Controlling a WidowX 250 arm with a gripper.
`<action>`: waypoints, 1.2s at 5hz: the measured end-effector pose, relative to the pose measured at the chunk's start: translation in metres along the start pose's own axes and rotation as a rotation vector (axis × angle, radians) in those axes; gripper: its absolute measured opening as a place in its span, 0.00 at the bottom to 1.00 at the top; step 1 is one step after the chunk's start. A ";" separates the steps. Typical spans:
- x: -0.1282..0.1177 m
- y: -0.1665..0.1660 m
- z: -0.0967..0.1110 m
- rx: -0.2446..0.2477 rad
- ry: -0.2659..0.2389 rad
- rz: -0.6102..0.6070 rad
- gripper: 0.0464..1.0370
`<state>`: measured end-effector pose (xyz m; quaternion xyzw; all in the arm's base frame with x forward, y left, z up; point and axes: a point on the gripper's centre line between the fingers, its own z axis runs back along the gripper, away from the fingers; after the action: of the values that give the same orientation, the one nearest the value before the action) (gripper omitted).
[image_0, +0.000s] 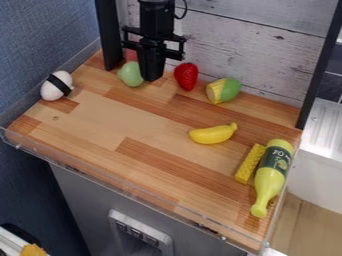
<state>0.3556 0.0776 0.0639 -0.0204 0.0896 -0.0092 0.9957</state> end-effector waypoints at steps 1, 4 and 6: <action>0.000 0.001 0.004 0.004 0.006 -0.124 0.05; 0.029 0.024 0.025 0.081 -0.011 -0.752 0.39; 0.031 0.028 0.026 0.109 0.006 -1.150 0.94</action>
<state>0.3910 0.1062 0.0824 -0.0143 0.0664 -0.5537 0.8299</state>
